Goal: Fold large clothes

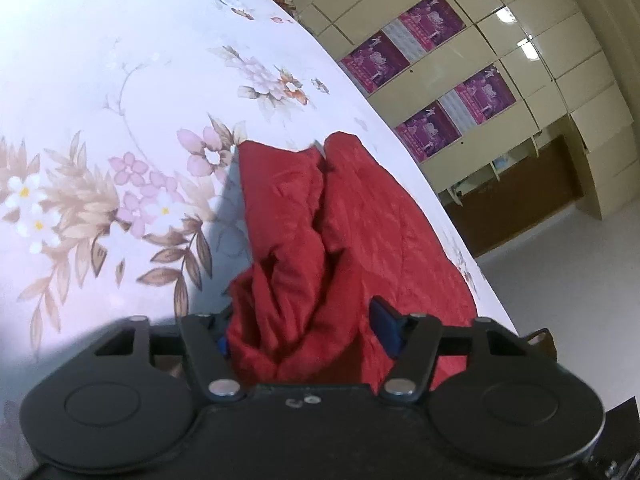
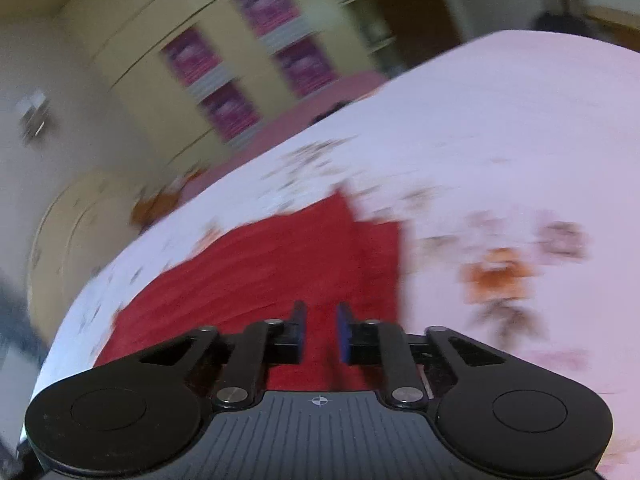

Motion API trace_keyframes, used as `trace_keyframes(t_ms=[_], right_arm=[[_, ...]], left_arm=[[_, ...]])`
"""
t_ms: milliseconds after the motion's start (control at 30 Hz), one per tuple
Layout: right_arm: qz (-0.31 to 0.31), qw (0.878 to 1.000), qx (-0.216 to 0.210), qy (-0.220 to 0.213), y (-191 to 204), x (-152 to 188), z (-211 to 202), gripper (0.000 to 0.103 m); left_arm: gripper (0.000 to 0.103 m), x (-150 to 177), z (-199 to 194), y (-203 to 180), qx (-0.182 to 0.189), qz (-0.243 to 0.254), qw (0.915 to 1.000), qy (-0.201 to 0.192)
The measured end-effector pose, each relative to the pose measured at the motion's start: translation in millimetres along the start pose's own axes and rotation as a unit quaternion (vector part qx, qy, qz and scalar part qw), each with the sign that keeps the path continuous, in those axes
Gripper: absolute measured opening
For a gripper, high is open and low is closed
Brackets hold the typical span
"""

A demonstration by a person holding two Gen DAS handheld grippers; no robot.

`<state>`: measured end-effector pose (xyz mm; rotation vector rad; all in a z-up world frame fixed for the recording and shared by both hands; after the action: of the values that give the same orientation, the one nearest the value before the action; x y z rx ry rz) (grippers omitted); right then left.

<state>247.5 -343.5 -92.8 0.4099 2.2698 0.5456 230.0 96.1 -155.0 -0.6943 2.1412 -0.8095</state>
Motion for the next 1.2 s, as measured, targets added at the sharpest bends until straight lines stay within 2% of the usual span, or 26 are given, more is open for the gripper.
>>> trace_keyframes(t_ms=[33,100,200,300,333,367,400,467,567,700,800,1000,1133,1200], right_arm=[[-0.016,1.0,-0.015,0.017,19.5,5.6,10.9,0.016],[-0.058,0.997,-0.033,0.034,58.9,18.1,31.2,0.016],[-0.086,0.994,-0.052,0.05,99.2,33.6,56.4,0.016],[-0.094,0.992,-0.054,0.064,116.0,46.1,81.6,0.016],[-0.102,0.991,-0.04,0.077,116.4,52.7,93.4,0.016],[-0.116,0.989,-0.018,0.094,115.5,61.8,107.4,0.011],[-0.122,0.987,0.001,0.101,112.3,68.0,117.8,0.001],[-0.123,0.987,0.01,0.102,111.3,70.3,124.6,0.0],[-0.113,0.988,0.009,0.102,108.7,65.4,115.2,0.0],[-0.104,0.993,-0.007,0.061,106.4,54.6,63.1,0.0],[-0.106,0.992,-0.013,0.07,103.9,64.2,43.1,0.0],[-0.118,0.986,0.001,0.114,98.9,102.4,69.2,0.0],[-0.108,0.987,0.001,0.118,98.5,100.5,72.1,0.0],[-0.087,0.99,-0.001,0.109,96.3,90.2,58.6,0.0]], left_arm=[[0.044,-1.0,2.5,-0.7,-0.003,0.002,1.0,0.004],[0.03,-2.2,7.1,-1.5,0.001,0.009,0.9999,0.012],[0.022,-3.4,3.6,-9.9,0.008,0.027,0.9996,0.003],[0.021,-4.3,2.8,-11.7,0.014,0.038,0.9992,0.003],[0.022,-4.3,4.0,-9.7,0.014,0.037,0.9992,0.004],[0.022,-4.1,5.5,-8.0,0.015,0.037,0.9992,0.006],[0.022,-3.5,7.2,-7.3,0.012,0.042,0.999,0.007],[0.022,-4.0,8.1,-8.4,0.006,0.05,0.9987,0.009],[0.021,-6.8,5.1,-11.3,0.008,0.05,0.9987,0.011],[0.021,-9.7,-2.5,-21.7,0.013,0.067,0.9977,0.007],[0.021,-10.3,-9.0,-32.7,0.016,0.085,0.9963,0.0],[0.02,-8.7,-16.1,-59.3,0.02,0.126,0.9918,-0.007],[0.02,-9.7,-23.4,-85.5,0.025,0.171,0.9849,-0.015],[0.021,-10.4,-23.6,-96.2,0.019,0.198,0.9799,-0.014]])
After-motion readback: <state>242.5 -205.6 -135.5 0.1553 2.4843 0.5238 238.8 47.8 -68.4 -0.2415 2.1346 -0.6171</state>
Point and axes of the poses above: each gripper's, at about its wrist camera, not at the fingertips, and z roughly the way its jaws point, y to its left, x to its underside, the point moved 8 cm from there along z, roughly the way its jaws point, and after that the axes turned 4 degrees about x, right-handed, at the moved point
